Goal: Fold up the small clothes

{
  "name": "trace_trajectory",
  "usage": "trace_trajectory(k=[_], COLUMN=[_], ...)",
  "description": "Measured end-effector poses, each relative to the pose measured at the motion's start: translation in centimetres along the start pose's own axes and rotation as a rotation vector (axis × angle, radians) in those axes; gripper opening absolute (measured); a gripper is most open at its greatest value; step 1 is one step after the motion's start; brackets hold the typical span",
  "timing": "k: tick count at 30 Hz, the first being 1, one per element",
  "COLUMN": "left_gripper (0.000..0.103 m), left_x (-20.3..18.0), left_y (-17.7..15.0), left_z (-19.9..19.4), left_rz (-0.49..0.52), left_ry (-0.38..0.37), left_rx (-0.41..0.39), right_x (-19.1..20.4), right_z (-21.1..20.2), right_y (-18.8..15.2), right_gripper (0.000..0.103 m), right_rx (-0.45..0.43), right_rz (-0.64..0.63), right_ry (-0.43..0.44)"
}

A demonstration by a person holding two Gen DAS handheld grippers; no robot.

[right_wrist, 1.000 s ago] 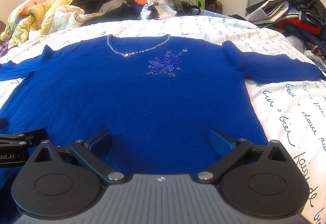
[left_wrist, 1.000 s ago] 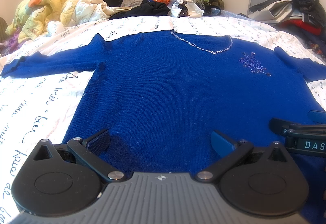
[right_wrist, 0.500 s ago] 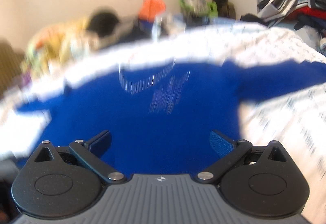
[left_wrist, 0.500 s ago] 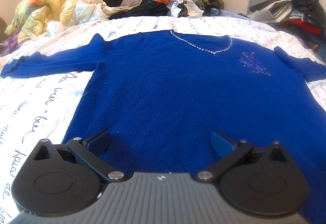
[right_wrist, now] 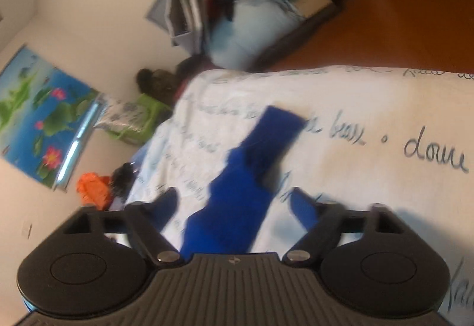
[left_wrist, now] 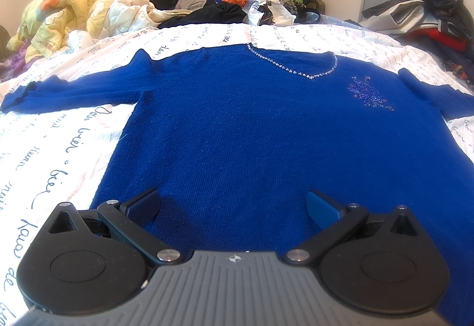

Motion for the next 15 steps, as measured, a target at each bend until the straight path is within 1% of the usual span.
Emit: trace_trajectory(k=[2,3,6,8,9,10,11,12,14,15], left_gripper=[0.103,0.103,0.103,0.103,0.103,0.103,0.103,0.103,0.103,0.103], left_x=[0.0,0.0,0.0,0.0,0.0,0.0,0.0,0.0,-0.1,-0.1], left_y=[0.0,0.0,0.0,0.0,0.0,0.0,0.0,0.0,0.1,0.1], left_z=[0.0,0.0,0.0,0.0,0.0,0.0,0.0,0.0,0.1,0.1], left_rz=[0.0,0.0,0.0,0.0,0.0,0.0,0.0,0.0,-0.001,-0.002], left_ry=[0.0,0.0,0.0,0.0,0.0,0.0,-0.001,-0.001,-0.002,-0.003], left_rx=[0.0,0.0,0.0,0.0,0.0,0.0,0.0,0.0,0.0,-0.001], right_x=[-0.4,-0.4,-0.1,0.0,-0.1,-0.3,-0.5,-0.6,0.0,1.2], right_z=[2.1,3.0,3.7,3.9,3.6,3.4,3.7,3.7,3.1,2.4], right_y=[-0.1,-0.3,0.5,1.0,1.2,1.4,1.5,1.5,1.3,0.8], right_gripper=[0.057,0.054,0.054,0.049,0.041,0.027,0.02,0.01,0.009,0.009], right_rx=[0.025,0.022,0.002,-0.012,-0.023,-0.026,-0.028,-0.034,-0.062,-0.078], right_rz=[0.011,0.009,0.039,0.029,0.027,0.028,0.027,0.021,-0.001,-0.033], right_ry=[-0.015,-0.01,0.024,0.025,0.022,0.015,0.0,-0.014,-0.02,0.005])
Point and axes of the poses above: each gripper's, at about its wrist camera, not at the fingertips, and z roughly the way its jaws point, x to its left, y to its top, the point moved 9 cm from there along z, roughly the way its jaws point, and after that the axes turned 12 degrees about z, right-handed, at the moved point
